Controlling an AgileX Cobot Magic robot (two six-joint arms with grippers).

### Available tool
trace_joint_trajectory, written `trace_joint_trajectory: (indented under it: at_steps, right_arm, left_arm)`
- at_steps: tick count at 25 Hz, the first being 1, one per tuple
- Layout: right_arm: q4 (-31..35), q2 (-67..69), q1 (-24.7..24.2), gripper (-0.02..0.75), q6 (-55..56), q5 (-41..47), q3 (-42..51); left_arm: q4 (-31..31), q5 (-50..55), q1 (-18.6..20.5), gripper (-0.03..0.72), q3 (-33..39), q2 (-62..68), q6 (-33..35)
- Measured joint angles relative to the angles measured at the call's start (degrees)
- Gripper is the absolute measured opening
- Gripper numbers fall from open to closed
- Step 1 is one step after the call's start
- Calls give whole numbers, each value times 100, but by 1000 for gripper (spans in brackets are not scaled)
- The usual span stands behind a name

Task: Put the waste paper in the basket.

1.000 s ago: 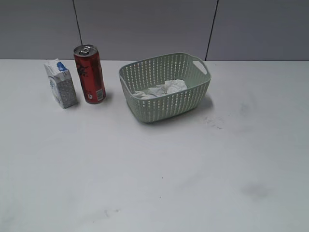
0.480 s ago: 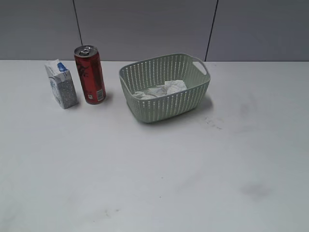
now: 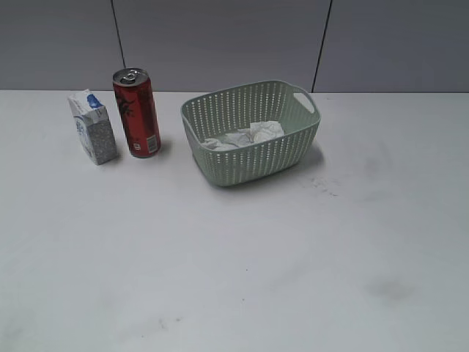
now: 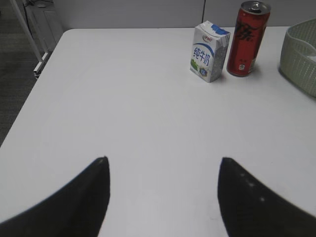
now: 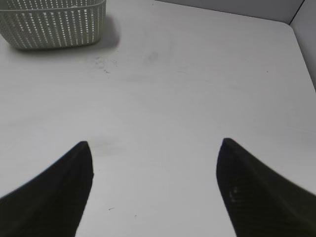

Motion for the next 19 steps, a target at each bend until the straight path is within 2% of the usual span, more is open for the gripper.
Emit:
trace_joint_trajectory:
  at_steps: [19]
  right_arm:
    - [0,0,0,590,0,0,0]
  left_arm:
    - [0,0,0,505,0,0,0]
